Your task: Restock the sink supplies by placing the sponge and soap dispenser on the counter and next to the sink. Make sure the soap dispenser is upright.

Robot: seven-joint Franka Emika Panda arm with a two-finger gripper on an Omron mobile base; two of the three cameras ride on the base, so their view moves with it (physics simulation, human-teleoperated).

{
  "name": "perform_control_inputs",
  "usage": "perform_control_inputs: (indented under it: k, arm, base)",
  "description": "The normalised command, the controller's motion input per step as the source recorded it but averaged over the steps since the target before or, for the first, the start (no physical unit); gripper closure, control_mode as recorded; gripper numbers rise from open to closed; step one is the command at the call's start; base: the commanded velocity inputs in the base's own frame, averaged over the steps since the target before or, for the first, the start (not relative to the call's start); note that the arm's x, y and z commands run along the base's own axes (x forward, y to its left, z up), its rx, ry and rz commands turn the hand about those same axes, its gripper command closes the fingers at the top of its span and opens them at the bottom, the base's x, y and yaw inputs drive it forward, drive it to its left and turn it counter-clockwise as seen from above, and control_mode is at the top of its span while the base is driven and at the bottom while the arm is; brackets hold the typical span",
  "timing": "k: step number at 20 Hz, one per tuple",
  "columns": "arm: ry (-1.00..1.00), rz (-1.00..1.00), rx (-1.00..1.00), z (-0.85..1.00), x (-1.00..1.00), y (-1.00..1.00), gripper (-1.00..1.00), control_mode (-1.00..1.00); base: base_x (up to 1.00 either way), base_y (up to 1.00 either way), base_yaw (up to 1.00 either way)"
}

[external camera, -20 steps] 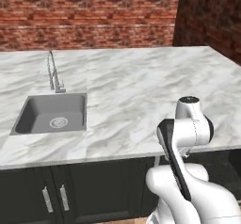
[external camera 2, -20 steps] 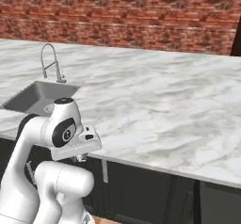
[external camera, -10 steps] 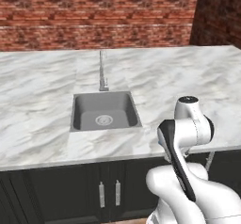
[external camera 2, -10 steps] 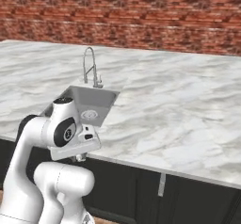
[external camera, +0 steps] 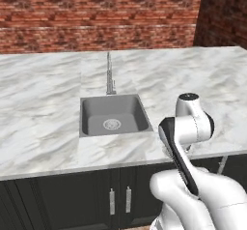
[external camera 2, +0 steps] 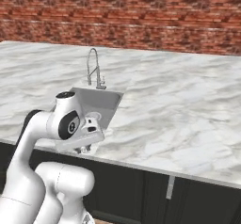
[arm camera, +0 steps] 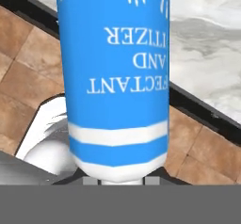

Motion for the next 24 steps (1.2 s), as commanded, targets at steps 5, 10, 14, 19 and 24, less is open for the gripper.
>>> perform_control_inputs:
  k: [5, 10, 14, 19, 24]
  arm:
    - [0.17, 0.10, -0.05, 0.21, 0.98, -0.20, 1.00, -1.00]
    - [0.29, 0.08, -0.17, 0.02, 0.81, -0.37, 1.00, -1.00]
    - [0.51, 0.06, -0.22, -0.09, 0.73, -0.43, 1.00, -1.00]
    - [0.45, 0.05, -0.15, 0.00, 0.65, -0.40, 1.00, -1.00]
    - [0.23, 0.01, -0.22, 0.00, 0.46, 0.01, 1.00, -1.00]
  base:
    - [0.00, 0.00, 0.00]
    - [0.00, 0.00, 0.00]
    - [0.00, 0.00, 0.00]
    - [0.00, 0.00, 0.00]
    - [0.00, 0.00, 0.00]
